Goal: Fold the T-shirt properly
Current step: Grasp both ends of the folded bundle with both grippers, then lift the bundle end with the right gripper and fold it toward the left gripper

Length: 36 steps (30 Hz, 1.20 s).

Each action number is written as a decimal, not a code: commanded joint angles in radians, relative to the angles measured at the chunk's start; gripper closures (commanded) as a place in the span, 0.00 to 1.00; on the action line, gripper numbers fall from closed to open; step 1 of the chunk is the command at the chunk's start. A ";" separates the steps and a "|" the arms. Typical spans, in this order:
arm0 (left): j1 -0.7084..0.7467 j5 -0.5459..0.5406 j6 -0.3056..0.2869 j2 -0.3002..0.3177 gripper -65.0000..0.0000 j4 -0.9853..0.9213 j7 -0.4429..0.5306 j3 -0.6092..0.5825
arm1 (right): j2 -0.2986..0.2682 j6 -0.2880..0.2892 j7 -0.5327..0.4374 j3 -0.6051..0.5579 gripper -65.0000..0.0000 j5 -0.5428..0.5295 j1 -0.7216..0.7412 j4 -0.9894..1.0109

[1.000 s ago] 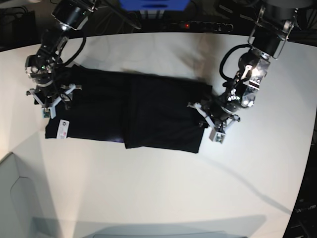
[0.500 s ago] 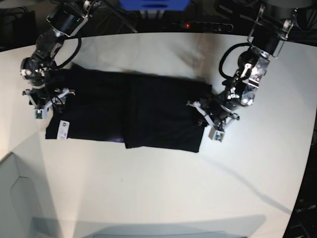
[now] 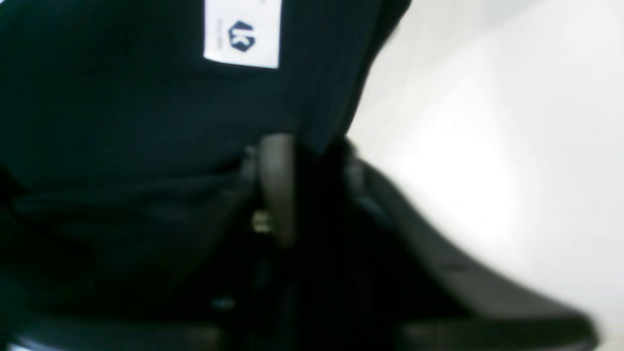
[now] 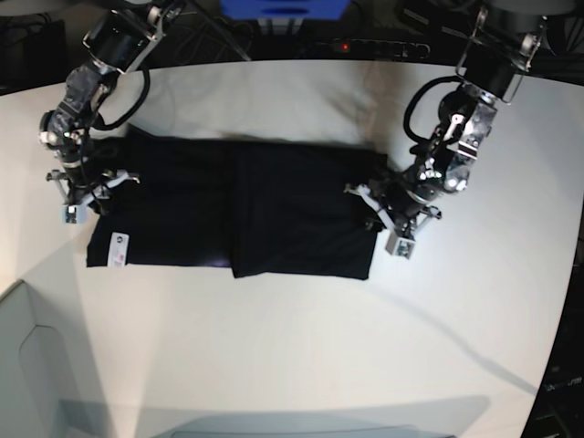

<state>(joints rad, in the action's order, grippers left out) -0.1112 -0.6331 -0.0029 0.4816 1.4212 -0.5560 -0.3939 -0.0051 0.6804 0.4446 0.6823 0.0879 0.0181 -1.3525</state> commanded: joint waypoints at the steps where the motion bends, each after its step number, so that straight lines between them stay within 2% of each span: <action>1: -0.008 -0.003 -0.001 0.013 0.79 0.008 -0.012 0.006 | 0.000 0.018 0.105 -0.002 1.00 0.068 -0.022 0.015; 6: -0.008 -0.003 0.005 0.015 0.79 0.008 -0.017 0.006 | -0.012 0.018 0.105 -0.002 1.00 0.068 -0.023 -0.008; 10: -0.008 -0.003 0.005 0.007 0.79 0.005 -0.017 0.006 | -0.003 0.018 0.105 0.000 1.00 0.065 -0.030 -0.130; 15: -0.008 -0.003 0.005 0.006 0.79 0.005 -0.017 0.006 | 0.044 0.018 0.105 -0.014 1.00 0.063 -0.022 -0.313; 21: -0.008 -0.004 0.005 0.004 0.79 -0.029 -0.017 0.006 | 0.104 0.018 0.105 -0.141 1.00 0.063 -0.051 -0.497; 26: -0.008 -0.004 0.001 -0.011 0.79 -0.078 -0.014 0.006 | 0.149 0.018 0.105 -0.318 1.00 0.063 -0.097 -0.594; 29: -0.009 -0.003 0.001 -0.017 0.79 -0.098 -0.014 0.006 | 0.162 0.018 0.102 -0.490 1.00 0.063 -0.120 -0.618; 35: -0.011 -0.006 0.007 -0.036 0.79 -0.099 -0.019 0.006 | 0.162 0.015 0.098 -0.801 1.00 0.063 -0.059 -0.551; 36: -0.009 -0.012 0.007 -0.036 0.79 -0.098 -0.019 0.006 | 0.162 -0.006 0.096 -0.843 1.00 0.063 -0.043 -0.525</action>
<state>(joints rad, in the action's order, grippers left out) -0.1272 -0.6487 -0.0208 0.4400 1.3304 -0.4980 -0.3828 0.1493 0.6811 0.5732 -0.1585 0.1699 -0.0353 -1.8603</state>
